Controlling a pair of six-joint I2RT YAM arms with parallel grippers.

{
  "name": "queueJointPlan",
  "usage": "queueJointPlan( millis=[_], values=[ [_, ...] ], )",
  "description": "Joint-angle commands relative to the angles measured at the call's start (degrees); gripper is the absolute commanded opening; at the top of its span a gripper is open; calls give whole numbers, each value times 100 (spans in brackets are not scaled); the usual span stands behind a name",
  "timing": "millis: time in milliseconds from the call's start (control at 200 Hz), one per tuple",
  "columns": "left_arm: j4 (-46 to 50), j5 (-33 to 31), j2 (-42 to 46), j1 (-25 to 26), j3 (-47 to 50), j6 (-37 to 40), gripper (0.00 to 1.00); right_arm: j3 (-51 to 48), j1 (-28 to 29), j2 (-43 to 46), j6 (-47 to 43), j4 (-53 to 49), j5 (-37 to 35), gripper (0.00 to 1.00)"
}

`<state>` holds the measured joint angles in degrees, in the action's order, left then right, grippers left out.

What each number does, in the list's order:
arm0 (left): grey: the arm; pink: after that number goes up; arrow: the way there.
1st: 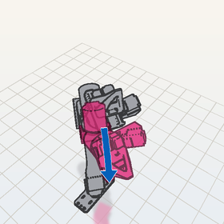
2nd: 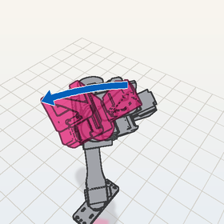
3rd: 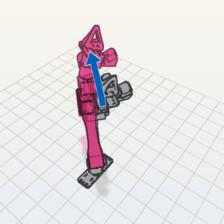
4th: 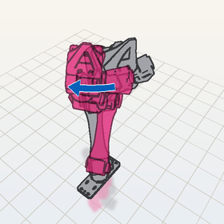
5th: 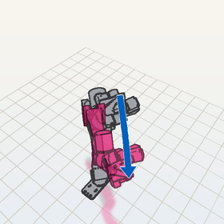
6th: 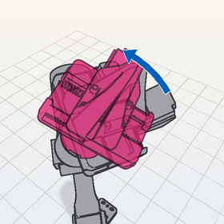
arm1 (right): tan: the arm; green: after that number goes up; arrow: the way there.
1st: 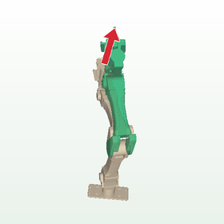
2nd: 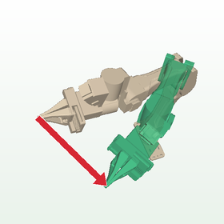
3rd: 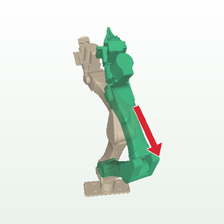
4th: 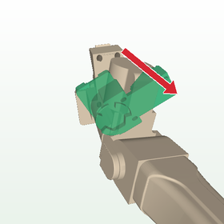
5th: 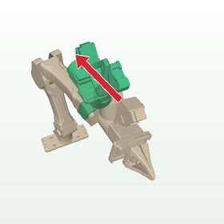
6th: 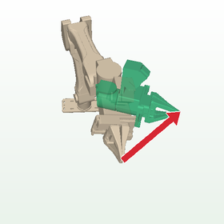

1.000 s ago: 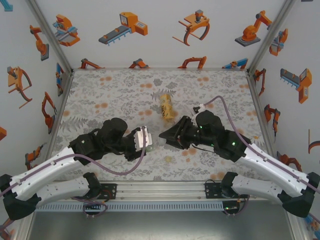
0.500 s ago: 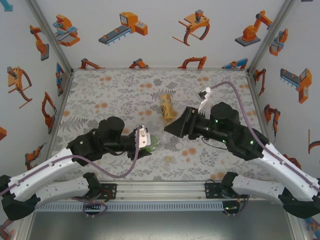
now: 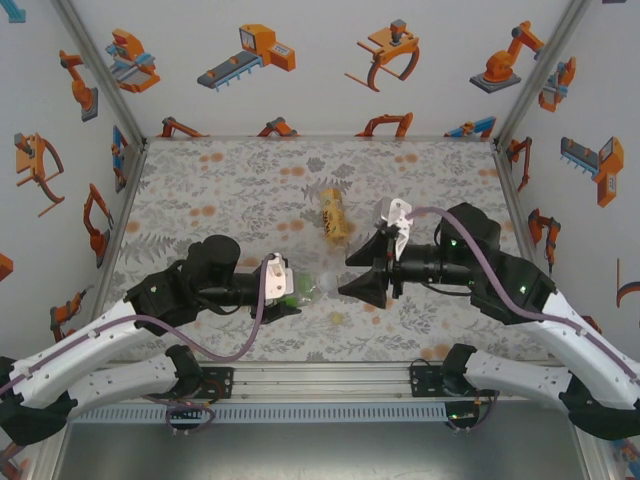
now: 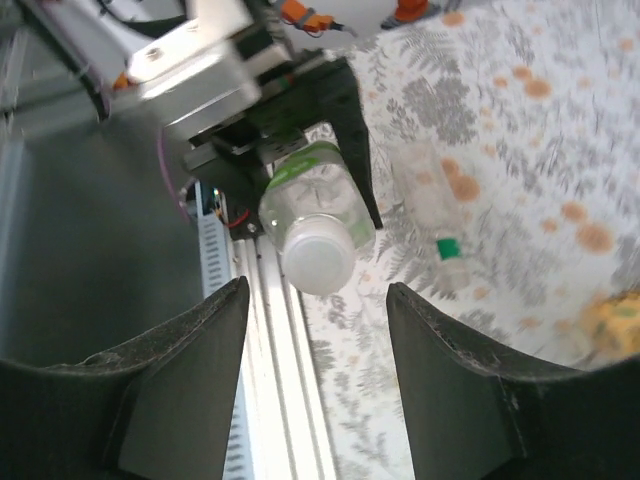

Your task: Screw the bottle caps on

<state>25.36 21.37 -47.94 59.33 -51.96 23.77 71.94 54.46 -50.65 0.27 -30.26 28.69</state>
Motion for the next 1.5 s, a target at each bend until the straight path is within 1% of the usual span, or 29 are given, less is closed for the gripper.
queueJointPlan(
  millis=[0,135,300,536,771,1222,1497],
  values=[
    [87,209,-36,30,-162,-76,0,317,11,-80,-2006,-331,928,54],
    [159,263,-79,35,-235,-95,0,452,12,-252,-2709,-584,1058,56],
    [212,285,-85,35,-270,-142,0,470,12,-444,-2943,-584,1238,56],
    [140,297,-77,30,-250,-228,0,234,12,-503,-2949,-377,1202,55],
    [85,307,0,30,-185,-275,0,121,21,-542,-2920,-306,1135,51],
    [-29,237,30,33,-103,-352,0,48,99,-622,-2666,46,1036,49],
    [-37,242,38,33,-130,-357,0,15,131,-613,-2664,-1,902,42]
  ],
)
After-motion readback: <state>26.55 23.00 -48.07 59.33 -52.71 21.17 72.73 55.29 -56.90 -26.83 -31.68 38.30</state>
